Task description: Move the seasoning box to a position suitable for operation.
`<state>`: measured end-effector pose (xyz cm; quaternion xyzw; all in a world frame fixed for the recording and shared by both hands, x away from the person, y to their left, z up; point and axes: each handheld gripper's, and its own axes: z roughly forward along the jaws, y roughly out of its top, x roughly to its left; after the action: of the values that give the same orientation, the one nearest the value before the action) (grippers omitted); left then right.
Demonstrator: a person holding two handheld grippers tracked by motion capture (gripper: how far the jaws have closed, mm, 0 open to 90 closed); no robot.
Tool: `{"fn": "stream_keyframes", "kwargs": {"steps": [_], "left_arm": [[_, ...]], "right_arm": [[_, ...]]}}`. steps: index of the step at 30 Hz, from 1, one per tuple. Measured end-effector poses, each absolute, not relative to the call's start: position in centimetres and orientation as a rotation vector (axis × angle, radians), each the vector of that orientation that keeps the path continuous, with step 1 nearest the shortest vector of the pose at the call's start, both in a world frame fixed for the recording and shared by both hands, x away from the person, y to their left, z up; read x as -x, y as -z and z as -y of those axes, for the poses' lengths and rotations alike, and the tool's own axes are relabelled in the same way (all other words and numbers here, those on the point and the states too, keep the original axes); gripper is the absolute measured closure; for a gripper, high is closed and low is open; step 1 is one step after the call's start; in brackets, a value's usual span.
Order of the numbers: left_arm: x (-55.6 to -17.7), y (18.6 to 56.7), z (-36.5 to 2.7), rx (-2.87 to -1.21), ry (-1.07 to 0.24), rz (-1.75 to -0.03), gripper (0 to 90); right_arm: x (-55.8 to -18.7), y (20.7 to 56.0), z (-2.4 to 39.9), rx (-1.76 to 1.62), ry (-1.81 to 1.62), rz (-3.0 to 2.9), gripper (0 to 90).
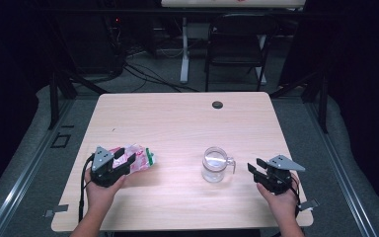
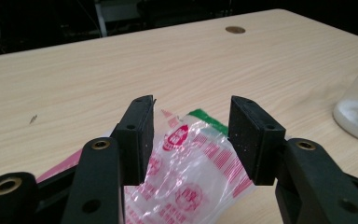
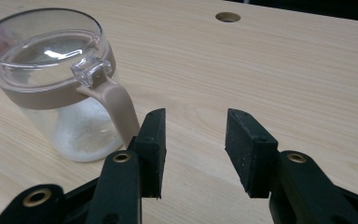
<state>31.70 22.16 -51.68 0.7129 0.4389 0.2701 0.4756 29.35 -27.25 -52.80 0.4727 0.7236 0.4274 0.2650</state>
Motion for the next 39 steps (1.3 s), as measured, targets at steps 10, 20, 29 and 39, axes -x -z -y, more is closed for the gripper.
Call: {"fn": "stream_keyframes", "kwargs": {"steps": [10, 20, 29, 39], "left_arm": [[-32.2, 51.8, -22.0, -1.777, -0.627, -1.074, 53.5], [-32.0, 51.9, -21.9, -1.793, -0.606, -1.063, 54.6], [-31.5, 51.9, -22.5, -1.786, -0.564, -1.081, 57.7], [-30.7, 51.9, -23.4, -1.767, -0.556, -1.102, 58.3]], "right_arm": [[-28.6, 52.7, 26.0, -1.224, -1.090, -1.977, 56.2], [-29.0, 53.0, 24.7, -1.171, -1.119, -2.060, 61.6], [-29.9, 54.0, 23.6, -1.155, -1.090, -2.138, 63.6], [-31.7, 55.3, 22.3, -1.157, -1.037, -2.165, 68.1]]}}
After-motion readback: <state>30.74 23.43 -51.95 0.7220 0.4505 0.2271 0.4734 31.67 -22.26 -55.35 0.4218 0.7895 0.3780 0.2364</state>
